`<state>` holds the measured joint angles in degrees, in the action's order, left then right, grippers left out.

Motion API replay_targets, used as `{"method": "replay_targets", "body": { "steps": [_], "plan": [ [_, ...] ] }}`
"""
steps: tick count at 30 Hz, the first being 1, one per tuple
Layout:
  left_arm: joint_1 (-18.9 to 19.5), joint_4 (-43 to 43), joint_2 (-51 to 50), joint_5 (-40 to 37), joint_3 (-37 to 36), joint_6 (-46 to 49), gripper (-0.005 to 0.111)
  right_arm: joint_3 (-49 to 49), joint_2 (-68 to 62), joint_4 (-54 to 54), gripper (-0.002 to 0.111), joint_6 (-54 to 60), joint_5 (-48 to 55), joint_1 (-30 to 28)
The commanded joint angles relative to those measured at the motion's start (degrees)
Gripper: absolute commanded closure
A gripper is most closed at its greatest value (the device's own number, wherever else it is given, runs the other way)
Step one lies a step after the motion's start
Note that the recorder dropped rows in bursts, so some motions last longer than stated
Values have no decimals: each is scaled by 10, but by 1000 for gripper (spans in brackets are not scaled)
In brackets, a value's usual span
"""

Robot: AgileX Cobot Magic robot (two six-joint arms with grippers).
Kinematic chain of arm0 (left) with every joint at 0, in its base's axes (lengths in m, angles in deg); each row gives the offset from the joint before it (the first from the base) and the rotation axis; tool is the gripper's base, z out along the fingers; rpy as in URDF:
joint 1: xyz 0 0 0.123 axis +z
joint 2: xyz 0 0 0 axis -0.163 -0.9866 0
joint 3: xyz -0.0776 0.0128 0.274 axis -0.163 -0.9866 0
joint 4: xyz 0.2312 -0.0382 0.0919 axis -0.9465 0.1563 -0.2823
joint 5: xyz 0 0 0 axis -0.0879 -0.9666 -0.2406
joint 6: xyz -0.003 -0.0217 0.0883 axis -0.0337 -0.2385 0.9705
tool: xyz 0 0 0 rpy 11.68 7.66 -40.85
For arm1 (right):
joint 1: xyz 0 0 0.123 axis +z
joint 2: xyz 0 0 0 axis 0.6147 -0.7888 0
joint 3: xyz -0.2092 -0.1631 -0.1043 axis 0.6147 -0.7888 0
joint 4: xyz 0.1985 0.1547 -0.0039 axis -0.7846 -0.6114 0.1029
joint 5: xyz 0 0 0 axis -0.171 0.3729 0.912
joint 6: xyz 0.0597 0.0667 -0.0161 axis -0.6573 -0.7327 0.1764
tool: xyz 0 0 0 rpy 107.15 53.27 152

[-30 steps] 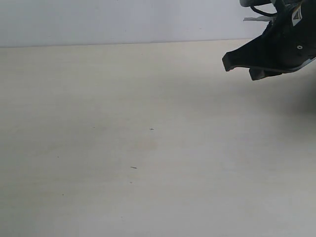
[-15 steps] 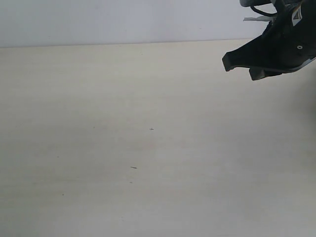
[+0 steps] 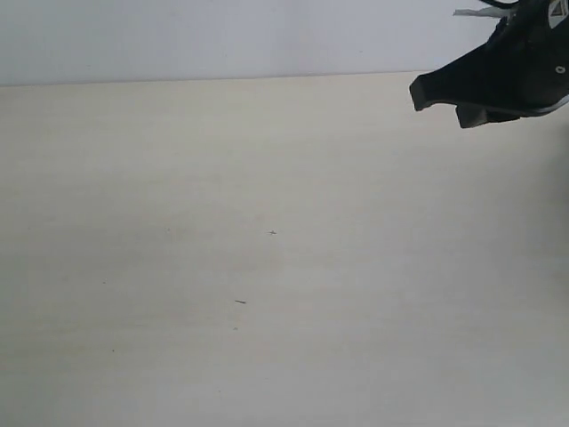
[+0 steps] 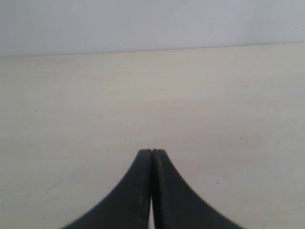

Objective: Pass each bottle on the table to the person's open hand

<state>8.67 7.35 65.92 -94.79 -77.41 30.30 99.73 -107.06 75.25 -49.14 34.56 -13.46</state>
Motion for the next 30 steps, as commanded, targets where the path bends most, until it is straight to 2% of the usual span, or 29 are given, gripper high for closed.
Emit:
{"method": "replay_targets", "body": {
  "steps": [1, 5, 10, 14, 20, 22, 30],
  "plan": [
    [1, -1, 3, 3, -2, -1, 104, -41, 54, -28, 108, -42, -134, -2],
    [1, -1, 3, 3, -2, -2, 104, -161, 130, -34, 108, -36, -338, -3],
    [1, -1, 3, 3, -2, -2, 104, -332, 273, -25, 108, -20, -469, -51],
    [1, -1, 3, 3, -2, -2, 104, -469, 439, -25, 108, 28, -482, -137],
    [1, -1, 3, 3, -2, -2, 104, -596, 691, -25, 108, 22, -486, -222],
    [1, -1, 3, 3, -2, -2, 104, -596, 745, -24, 108, 26, -414, -226],
    [1, -1, 3, 3, -2, -2, 104, -596, 778, -24, 108, 51, -404, -226]
  ]
}}
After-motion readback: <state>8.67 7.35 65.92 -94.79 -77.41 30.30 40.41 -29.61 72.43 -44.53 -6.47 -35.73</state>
